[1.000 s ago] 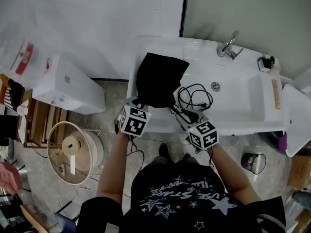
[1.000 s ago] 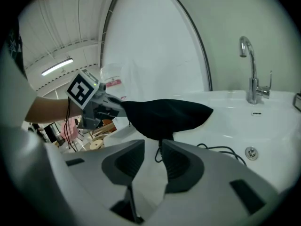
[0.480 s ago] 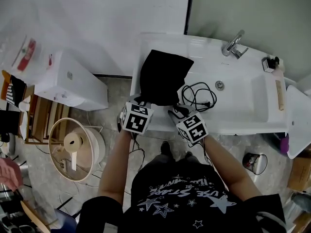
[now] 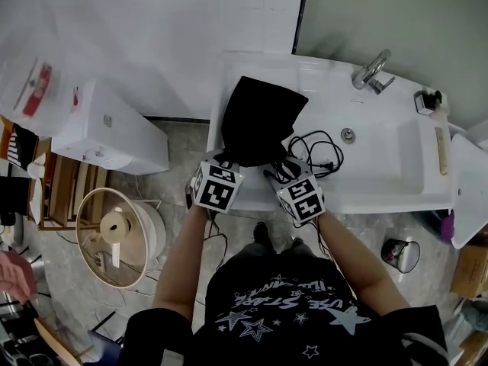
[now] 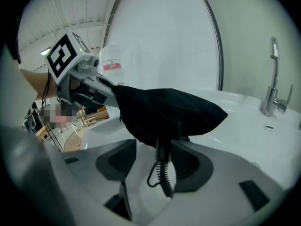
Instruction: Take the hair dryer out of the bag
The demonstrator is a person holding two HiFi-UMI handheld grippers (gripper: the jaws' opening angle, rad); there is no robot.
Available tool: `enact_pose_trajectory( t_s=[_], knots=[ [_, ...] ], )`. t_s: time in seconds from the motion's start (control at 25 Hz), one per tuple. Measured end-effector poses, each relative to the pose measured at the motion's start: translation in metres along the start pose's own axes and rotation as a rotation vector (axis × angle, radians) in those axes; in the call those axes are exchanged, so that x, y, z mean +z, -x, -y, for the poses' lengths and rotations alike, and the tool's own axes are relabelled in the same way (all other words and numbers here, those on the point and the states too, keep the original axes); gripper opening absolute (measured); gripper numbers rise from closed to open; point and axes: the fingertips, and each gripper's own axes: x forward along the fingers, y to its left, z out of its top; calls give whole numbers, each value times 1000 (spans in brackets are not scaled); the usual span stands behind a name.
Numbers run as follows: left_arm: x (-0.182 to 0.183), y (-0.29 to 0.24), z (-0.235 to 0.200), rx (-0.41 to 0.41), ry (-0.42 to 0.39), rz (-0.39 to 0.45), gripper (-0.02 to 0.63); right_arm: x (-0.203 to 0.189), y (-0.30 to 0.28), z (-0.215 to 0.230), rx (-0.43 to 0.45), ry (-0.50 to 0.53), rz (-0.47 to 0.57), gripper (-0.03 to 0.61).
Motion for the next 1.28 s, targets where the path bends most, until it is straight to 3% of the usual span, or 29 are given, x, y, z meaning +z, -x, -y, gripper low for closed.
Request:
enact_pose_trajectory(
  t_s=[0.48,0.76,0.84,1.28],
  knots=[
    [-3,-15,-12,-24,24,-16,31,6,-35,16,-36,-60,-57,244],
    [-8,-20,-18,-37,42,-24,31,11,-55,23,-131,-79,-93,247],
    [-9,-21,-18,-41,48,-23,31,15,-58,25,-150,-68,-85,216],
    [-19,-22,-31,-22,74,-38,29,22,-45,33,-72,-4,-76,195]
  ],
)
